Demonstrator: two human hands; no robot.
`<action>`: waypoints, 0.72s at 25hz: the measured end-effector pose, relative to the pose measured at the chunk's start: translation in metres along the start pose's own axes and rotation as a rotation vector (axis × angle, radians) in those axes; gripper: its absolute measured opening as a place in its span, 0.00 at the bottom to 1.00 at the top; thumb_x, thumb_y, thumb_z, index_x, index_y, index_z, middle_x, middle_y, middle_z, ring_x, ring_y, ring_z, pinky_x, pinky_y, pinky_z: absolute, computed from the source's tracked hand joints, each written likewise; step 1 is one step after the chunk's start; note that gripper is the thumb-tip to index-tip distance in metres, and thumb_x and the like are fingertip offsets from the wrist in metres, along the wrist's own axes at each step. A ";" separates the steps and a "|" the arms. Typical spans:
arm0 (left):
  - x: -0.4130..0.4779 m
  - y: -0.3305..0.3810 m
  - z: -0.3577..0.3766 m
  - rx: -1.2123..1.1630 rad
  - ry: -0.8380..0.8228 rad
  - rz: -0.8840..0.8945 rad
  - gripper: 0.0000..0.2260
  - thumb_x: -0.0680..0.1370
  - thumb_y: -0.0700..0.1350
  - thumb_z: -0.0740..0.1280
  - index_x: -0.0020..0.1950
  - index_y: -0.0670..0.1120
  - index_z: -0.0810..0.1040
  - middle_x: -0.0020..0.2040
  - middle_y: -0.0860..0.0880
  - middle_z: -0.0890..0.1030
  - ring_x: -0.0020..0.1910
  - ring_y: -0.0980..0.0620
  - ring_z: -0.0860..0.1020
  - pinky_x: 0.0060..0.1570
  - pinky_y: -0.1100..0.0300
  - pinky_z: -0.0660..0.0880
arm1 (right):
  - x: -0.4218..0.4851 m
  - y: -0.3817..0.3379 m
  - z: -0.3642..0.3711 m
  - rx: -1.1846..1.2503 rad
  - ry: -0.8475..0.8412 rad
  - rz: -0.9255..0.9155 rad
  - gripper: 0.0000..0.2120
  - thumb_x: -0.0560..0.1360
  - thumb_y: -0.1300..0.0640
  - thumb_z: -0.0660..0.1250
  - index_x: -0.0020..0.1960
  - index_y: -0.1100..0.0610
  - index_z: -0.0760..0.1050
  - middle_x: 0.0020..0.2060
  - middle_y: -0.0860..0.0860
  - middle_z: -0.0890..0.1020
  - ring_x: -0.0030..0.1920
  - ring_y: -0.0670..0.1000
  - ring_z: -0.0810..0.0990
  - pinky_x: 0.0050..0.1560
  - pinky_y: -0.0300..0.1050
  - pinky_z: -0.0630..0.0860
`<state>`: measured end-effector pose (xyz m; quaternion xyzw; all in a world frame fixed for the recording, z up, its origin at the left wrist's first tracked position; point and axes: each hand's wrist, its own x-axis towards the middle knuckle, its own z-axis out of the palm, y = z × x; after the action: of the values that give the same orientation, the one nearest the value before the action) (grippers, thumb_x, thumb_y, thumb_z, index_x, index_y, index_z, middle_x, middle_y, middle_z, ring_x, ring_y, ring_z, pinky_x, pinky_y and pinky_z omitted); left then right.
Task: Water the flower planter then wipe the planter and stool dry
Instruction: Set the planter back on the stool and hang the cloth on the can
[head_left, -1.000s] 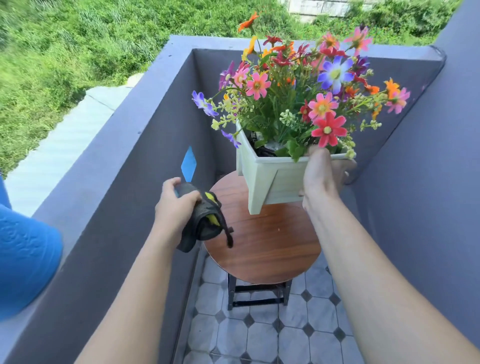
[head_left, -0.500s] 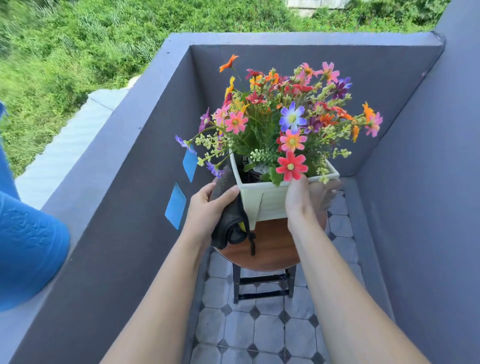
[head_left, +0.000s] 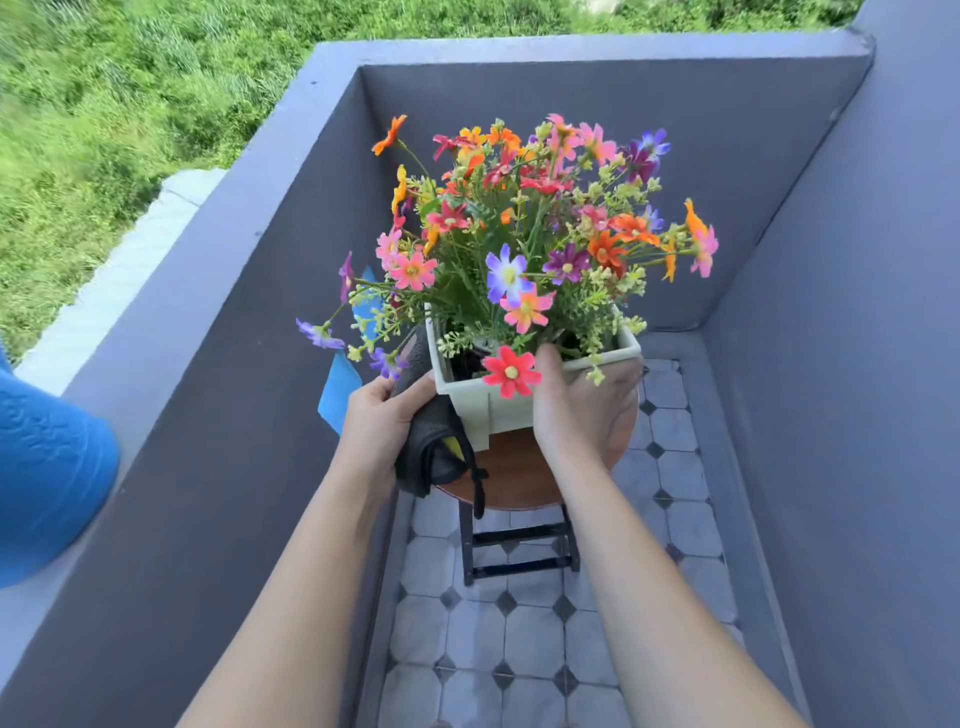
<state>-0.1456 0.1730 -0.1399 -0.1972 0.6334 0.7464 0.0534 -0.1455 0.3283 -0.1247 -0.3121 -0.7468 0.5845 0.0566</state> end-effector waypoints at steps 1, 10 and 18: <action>-0.001 -0.003 0.001 -0.008 0.002 -0.008 0.12 0.72 0.42 0.72 0.49 0.34 0.80 0.40 0.41 0.84 0.35 0.46 0.81 0.35 0.57 0.79 | -0.002 0.004 -0.002 -0.006 0.030 -0.027 0.40 0.75 0.49 0.65 0.76 0.64 0.47 0.77 0.59 0.55 0.77 0.57 0.52 0.71 0.51 0.57; -0.004 -0.016 0.004 -0.112 -0.026 0.010 0.06 0.75 0.40 0.69 0.49 0.38 0.79 0.32 0.47 0.84 0.30 0.51 0.82 0.30 0.59 0.79 | -0.008 0.024 0.005 0.064 0.020 -0.098 0.46 0.67 0.39 0.61 0.75 0.64 0.51 0.74 0.59 0.59 0.75 0.58 0.56 0.70 0.54 0.61; -0.018 -0.021 -0.014 -0.114 -0.035 -0.035 0.09 0.75 0.41 0.69 0.53 0.41 0.80 0.46 0.41 0.83 0.41 0.43 0.81 0.47 0.45 0.79 | -0.064 0.062 0.003 0.251 -0.123 -0.035 0.45 0.75 0.43 0.65 0.78 0.55 0.40 0.77 0.49 0.47 0.74 0.41 0.49 0.69 0.38 0.51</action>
<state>-0.1190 0.1666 -0.1543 -0.1979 0.5852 0.7836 0.0660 -0.0711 0.2999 -0.1640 -0.2529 -0.6751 0.6904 0.0595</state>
